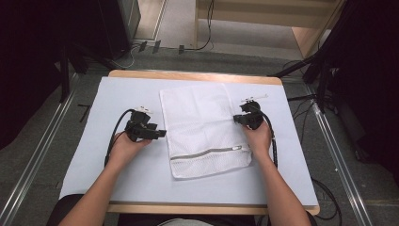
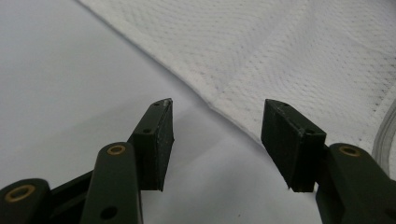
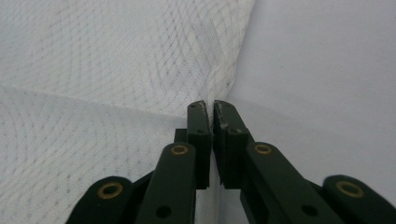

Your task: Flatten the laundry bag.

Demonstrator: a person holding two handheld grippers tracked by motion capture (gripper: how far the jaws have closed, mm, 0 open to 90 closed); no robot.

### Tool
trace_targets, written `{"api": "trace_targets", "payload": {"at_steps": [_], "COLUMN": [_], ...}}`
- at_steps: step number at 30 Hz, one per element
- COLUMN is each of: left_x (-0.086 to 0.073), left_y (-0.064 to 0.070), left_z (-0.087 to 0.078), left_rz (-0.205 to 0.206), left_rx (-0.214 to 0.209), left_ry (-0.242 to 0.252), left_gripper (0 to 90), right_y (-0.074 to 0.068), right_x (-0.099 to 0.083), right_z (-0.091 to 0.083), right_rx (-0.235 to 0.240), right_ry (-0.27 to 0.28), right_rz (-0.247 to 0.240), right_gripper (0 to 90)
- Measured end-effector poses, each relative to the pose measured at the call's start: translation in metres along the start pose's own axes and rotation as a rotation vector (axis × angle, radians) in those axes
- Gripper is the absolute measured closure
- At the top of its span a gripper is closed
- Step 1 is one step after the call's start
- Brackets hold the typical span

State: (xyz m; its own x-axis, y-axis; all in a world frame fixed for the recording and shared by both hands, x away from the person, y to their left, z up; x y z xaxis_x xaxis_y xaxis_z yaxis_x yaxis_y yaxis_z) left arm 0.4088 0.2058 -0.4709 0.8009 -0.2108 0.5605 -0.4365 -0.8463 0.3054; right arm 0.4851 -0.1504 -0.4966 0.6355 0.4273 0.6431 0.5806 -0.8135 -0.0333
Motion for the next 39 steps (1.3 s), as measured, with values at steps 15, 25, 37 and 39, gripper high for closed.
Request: {"api": "trace_targets", "payload": {"at_steps": [15,25,37,39], "left_x": [-0.003,-0.005,-0.006,-0.005], "left_y": [0.008,0.019,0.023,0.025], "left_z": [0.017,0.022,0.027,0.028], "left_rz": [-0.033,-0.035,-0.002,0.006], "left_rx": [0.014,0.008,0.013,0.014], "left_ry": [0.000,0.003,0.003,0.001], "left_gripper": [45.4,52.5,87.3,89.1], "right_y": [-0.016,-0.012,-0.022,-0.025], "right_x": [-0.012,-0.039,-0.035,-0.034], "right_z": [-0.036,-0.032,-0.027,-0.027], "right_rx": [0.038,0.051,0.046,0.042], "right_ry": [0.077,0.009,0.005,-0.011], "right_rz": [-0.037,-0.023,-0.079,-0.095], "right_gripper": [66.3,63.4,76.0,82.3]}}
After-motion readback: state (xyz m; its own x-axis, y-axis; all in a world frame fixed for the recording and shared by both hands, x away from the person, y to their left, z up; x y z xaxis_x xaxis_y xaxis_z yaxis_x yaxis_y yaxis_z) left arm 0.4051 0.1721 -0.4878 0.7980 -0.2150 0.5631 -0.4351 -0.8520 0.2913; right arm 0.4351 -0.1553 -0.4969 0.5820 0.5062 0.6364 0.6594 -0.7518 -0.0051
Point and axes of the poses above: each handheld gripper's, and its own axes: z roughly forward along the jaws, x roughly out of its top, y roughly to its right, the point moved 4 cm from there along z, roughly forward along the jaws, and after that the axes turned 12 degrees about -z, right-handed, at the moved point
